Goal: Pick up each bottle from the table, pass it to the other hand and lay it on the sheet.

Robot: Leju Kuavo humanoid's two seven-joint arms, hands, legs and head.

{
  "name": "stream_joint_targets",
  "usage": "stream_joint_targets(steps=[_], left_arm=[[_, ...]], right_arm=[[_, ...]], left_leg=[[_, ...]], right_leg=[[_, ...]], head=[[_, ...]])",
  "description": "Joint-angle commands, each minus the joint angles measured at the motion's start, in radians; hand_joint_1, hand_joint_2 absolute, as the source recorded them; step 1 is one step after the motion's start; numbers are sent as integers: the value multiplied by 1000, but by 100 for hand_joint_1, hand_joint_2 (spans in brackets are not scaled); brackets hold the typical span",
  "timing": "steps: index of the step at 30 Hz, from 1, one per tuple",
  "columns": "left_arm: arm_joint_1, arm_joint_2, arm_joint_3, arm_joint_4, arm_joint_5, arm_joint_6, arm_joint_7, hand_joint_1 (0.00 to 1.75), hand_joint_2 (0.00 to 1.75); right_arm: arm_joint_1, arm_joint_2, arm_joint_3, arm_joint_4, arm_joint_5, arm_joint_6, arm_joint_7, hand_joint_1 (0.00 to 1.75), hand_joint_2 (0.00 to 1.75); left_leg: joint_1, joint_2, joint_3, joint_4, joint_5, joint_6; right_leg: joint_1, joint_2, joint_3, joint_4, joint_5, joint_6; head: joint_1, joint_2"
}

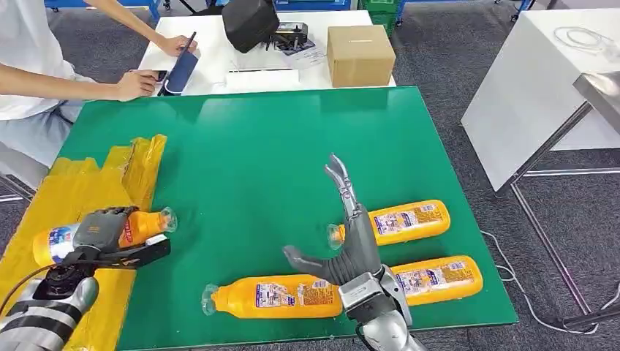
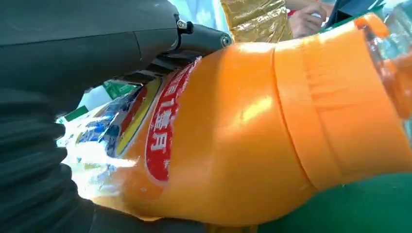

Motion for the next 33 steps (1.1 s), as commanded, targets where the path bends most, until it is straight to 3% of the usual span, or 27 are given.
stream_joint_targets(steps=[1, 11, 12, 14, 16, 18, 20, 23, 27, 33], left_arm=[[90, 18, -8, -52, 94, -9, -48, 0, 175], [189, -17, 47, -194, 243, 32, -128, 0, 175], [209, -65, 94, -233, 270, 146, -157, 0, 175], [220, -83, 99, -250, 259, 150, -157, 0, 175], [248, -190, 193, -326, 387, 268, -237, 0, 175], [270, -251, 227, -404, 482, 292, -299, 0, 175], [276, -255, 226, -419, 479, 293, -298, 0, 175], [297, -325, 276, -502, 604, 347, -395, 0, 175], [303, -333, 273, -523, 601, 349, -393, 0, 175], [299, -396, 278, -620, 800, 305, -473, 0, 175]], right_arm=[[-22, -24, -1, 56, 2, 0, 6, 0, 175], [-54, -72, 52, 105, 138, 31, 97, 0, 175], [-62, -85, 73, 117, 181, 54, 129, 0, 175], [-59, -82, 73, 120, 183, 54, 130, 0, 175], [-68, -105, 106, 134, 255, 83, 174, 0, 175], [-74, -118, 128, 153, 289, 100, 185, 0, 175], [-74, -117, 132, 160, 289, 101, 186, 0, 175], [-82, -128, 161, 182, 318, 114, 192, 0, 175], [-80, -126, 165, 188, 318, 115, 192, 0, 175], [-120, -162, 235, 246, 365, 147, 208, 0, 175]], left_leg=[[1, 5, 4, -2, -1, 0], [0, 3, 2, -1, -1, 0], [0, 2, 2, -1, -1, 0], [0, 1, 2, -2, 0, 0], [0, 0, 2, -1, 0, 0], [0, -1, 1, -1, 0, 1], [1, -1, 0, 0, -1, 1], [0, 1, -1, 0, -1, 0], [0, 0, 0, 0, -1, 0], [1, 0, -1, 1, -1, 0]], right_leg=[[1, 3, 3, -3, 0, -2], [0, 1, 3, -2, 0, -1], [0, 1, 2, -2, 0, -1], [-1, 0, 2, -3, 0, -1], [0, -1, 2, -3, 0, -1], [0, -3, 2, -3, 0, -1], [0, -2, 2, -3, 0, -1], [0, 0, 0, -2, 0, -1], [1, -1, 1, -3, 0, -2], [1, -1, 0, -2, 0, -1]], head=[[0, 0], [0, 0], [0, 0], [0, 0], [0, 0], [0, 0], [0, 0], [0, 0], [0, 0], [0, 0]])
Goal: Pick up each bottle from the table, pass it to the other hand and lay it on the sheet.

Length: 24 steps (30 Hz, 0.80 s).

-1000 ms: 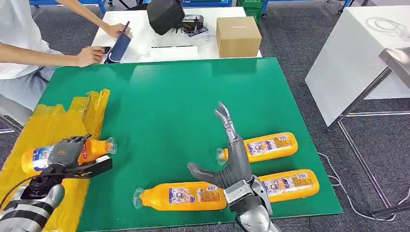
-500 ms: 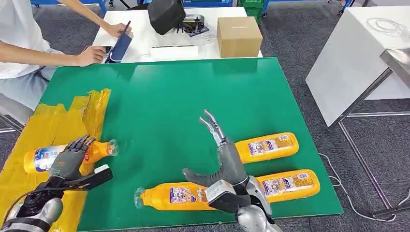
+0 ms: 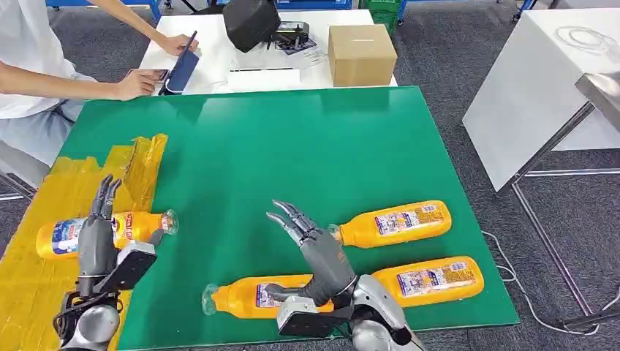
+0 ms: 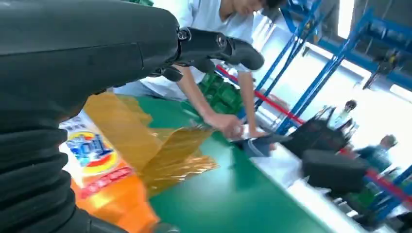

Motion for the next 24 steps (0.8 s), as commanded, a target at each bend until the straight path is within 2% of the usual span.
stream_joint_targets(steps=[1, 9, 12, 24], left_arm=[[-11, -112, 40, -107, 149, -53, -40, 0, 175], [-24, -127, 46, -67, 182, -73, -44, 0, 175], [-37, -145, 54, -43, 236, -104, -57, 0, 175], [-53, -153, 12, -13, 237, -98, -62, 0, 175]], right_arm=[[-90, -71, 117, 141, 59, 32, 36, 0, 175], [-139, -101, 182, 176, 129, 62, 80, 0, 175], [-184, -135, 242, 196, 161, 76, 116, 0, 175], [-247, -192, 303, 206, 190, 91, 143, 0, 175]], left_leg=[[1, 1, 1, 0, -1, 0], [0, 1, 1, -1, 0, 0], [0, 1, 1, 0, 0, 0], [1, 0, 2, 0, 0, 0]], right_leg=[[1, 0, 2, -1, 0, -1], [0, 0, 2, -1, 0, -1], [0, 0, 2, -1, 0, -1], [1, -2, 3, -2, 0, -1]], head=[[0, 0], [0, 0], [0, 0], [0, 0]])
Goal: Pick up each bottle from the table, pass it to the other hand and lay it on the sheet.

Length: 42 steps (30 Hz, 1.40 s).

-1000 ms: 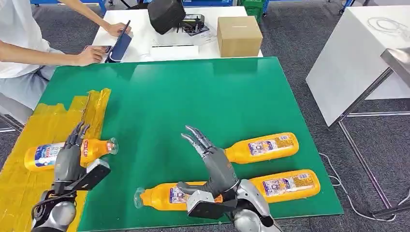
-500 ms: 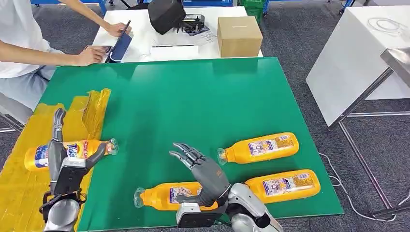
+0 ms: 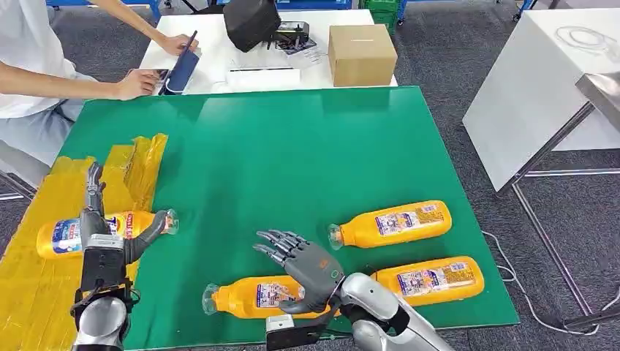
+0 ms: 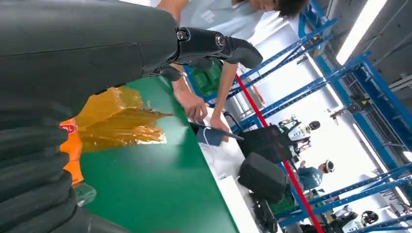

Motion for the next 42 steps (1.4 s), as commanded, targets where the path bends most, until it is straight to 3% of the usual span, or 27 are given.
stream_joint_targets(steps=[1, 20, 42], left_arm=[[-39, -18, -9, 73, 10, -1, -1, 0, 175], [-44, -17, -12, 88, 21, -2, 1, 0, 175], [-50, -18, -29, 98, 35, -7, 13, 0, 175]], right_arm=[[-88, -70, 96, 76, 10, 19, 16, 0, 175], [-123, -114, 147, 97, 21, 37, 25, 0, 175], [-152, -57, 158, 234, 66, 38, 97, 0, 175]], left_leg=[[0, 0, 2, -1, 0, 0], [1, 0, 3, -1, 0, 0], [1, 0, 5, -1, 1, 0]], right_leg=[[1, -1, 2, -1, 0, -1], [1, -1, 4, -2, 0, -2], [1, -2, 6, -2, 1, -1]], head=[[0, 0], [0, 0], [0, 0]])
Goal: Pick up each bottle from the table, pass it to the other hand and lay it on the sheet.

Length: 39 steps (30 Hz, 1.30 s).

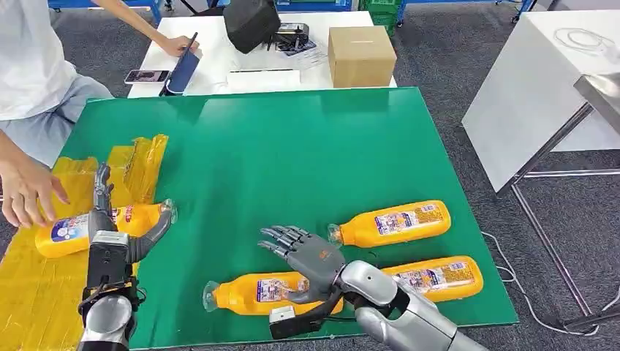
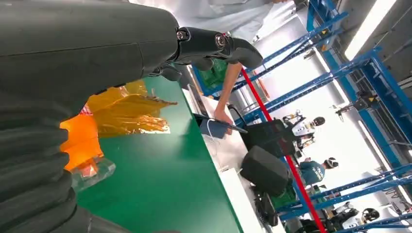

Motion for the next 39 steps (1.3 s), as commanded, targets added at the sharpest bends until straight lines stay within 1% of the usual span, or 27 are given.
stream_joint_targets(steps=[1, 5, 9, 25, 26, 27, 29, 32, 34, 36, 39], left_arm=[[-35, -1, -21, 61, 12, -6, 10, 0, 175], [-33, 0, -20, 62, 18, -8, 16, 0, 175], [-22, -1, -17, 48, 21, -11, 21, 0, 175], [-22, -1, -12, 51, 22, -13, 25, 0, 175], [-22, -1, -11, 53, 22, -13, 25, 0, 175], [-24, 0, -12, 57, 22, -14, 25, 0, 175], [-29, 1, -14, 67, 23, -16, 23, 0, 175], [-25, -1, -11, 64, 23, -13, 22, 0, 175], [-22, -3, -7, 60, 24, -12, 20, 0, 175], [-33, -3, -10, 73, 26, -18, 15, 0, 175], [-49, -4, -15, 96, 27, -20, 12, 0, 175]], right_arm=[[-29, -1, 45, 139, 30, 7, 26, 0, 175], [-29, 2, 40, 169, 53, -4, 45, 0, 175], [-20, 24, 14, 193, 103, -38, 98, 0, 175], [-10, 28, -2, 190, 119, -37, 94, 0, 175], [-5, 28, -7, 181, 104, -37, 68, 0, 175], [6, 28, -17, 162, 58, -32, 24, 0, 175], [18, 24, -24, 121, -7, -28, -29, 0, 175], [54, 30, -45, 41, -37, -50, -45, 0, 175], [79, 42, -60, -4, -67, -66, -82, 0, 175], [102, 45, -61, -59, -147, -41, -155, 0, 175], [112, 44, -51, -84, -196, -18, -189, 0, 175]], left_leg=[[1, -1, 2, -1, 1, 0], [1, -2, 3, -1, 1, 0], [1, -2, 4, -2, 1, 0], [1, -2, 5, -2, 0, 0], [1, -2, 4, -2, 1, 0], [2, -3, 4, -2, 1, 0], [1, -2, 4, -1, 0, 0], [1, -2, 4, -1, 0, 0], [1, -2, 4, -1, 0, 0], [1, -2, 3, -1, 0, 0], [0, -1, 2, -1, 0, 0]], right_leg=[[1, -2, 3, -2, 0, -1], [1, -3, 4, -3, 0, -1], [1, -3, 5, -3, 0, -1], [1, -3, 6, -3, 0, -1], [1, -4, 6, -3, 0, -2], [2, -4, 7, -4, 0, -2], [1, -3, 6, -3, 0, -1], [1, -3, 5, -2, 0, -1], [2, -4, 5, -3, 0, -2], [1, -3, 5, -2, -1, -2], [1, -3, 3, -1, -1, -1]], head=[[0, 0], [0, 0], [0, 0], [0, 0], [0, 0], [0, 0], [0, 0], [0, 0], [0, 0], [0, 0], [0, 0]])
